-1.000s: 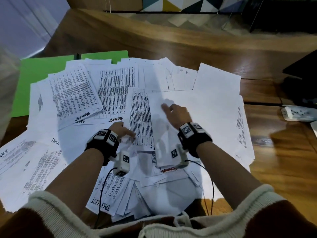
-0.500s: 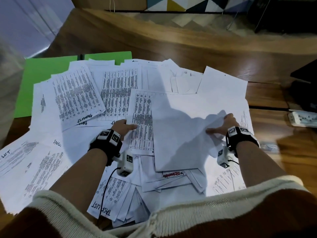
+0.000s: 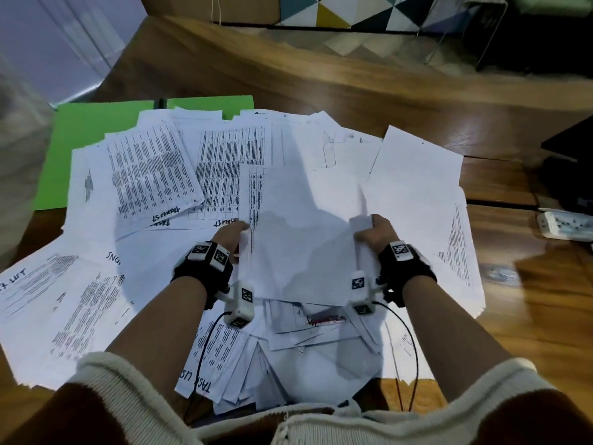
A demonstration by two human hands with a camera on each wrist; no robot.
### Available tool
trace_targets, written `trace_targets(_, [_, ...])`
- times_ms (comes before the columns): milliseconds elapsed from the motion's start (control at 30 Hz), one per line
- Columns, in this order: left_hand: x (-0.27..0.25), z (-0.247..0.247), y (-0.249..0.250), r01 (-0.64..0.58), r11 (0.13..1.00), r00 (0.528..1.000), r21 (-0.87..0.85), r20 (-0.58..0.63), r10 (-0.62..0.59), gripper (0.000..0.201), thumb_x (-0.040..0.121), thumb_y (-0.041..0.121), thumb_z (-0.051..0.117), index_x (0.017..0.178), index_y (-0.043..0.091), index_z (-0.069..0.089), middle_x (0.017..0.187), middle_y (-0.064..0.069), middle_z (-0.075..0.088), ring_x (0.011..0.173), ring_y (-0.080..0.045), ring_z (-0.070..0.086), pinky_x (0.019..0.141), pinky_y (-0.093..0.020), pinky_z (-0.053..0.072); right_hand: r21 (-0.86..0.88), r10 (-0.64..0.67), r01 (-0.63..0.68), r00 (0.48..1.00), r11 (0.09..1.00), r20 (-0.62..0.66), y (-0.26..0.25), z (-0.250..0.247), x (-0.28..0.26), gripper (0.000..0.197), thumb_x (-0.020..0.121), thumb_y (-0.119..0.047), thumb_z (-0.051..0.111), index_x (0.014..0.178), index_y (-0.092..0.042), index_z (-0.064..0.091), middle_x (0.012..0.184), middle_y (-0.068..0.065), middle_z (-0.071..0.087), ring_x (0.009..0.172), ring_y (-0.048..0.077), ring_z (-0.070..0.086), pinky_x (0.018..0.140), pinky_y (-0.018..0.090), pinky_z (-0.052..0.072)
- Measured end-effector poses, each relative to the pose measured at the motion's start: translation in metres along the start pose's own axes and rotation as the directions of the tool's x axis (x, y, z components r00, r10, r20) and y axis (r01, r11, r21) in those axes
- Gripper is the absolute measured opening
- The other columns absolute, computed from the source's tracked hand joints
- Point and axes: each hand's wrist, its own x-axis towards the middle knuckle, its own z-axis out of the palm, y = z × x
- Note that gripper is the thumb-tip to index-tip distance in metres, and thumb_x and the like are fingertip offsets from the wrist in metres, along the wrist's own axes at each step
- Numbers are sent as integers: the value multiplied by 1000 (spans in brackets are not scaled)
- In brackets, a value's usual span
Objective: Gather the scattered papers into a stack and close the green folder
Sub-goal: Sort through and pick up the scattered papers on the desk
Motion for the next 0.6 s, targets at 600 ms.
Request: trace_targets(600, [5,-23,2,-67,911,967,407,-198,160,39,78,7,66,116,0,60,112,-16,63,105,-33,61,81,-29,46,-259,241,-327,918,909,-314,34,-46,13,71,83,-37,67,137,-2,35,139,21,37,130,37,36,104,46,35])
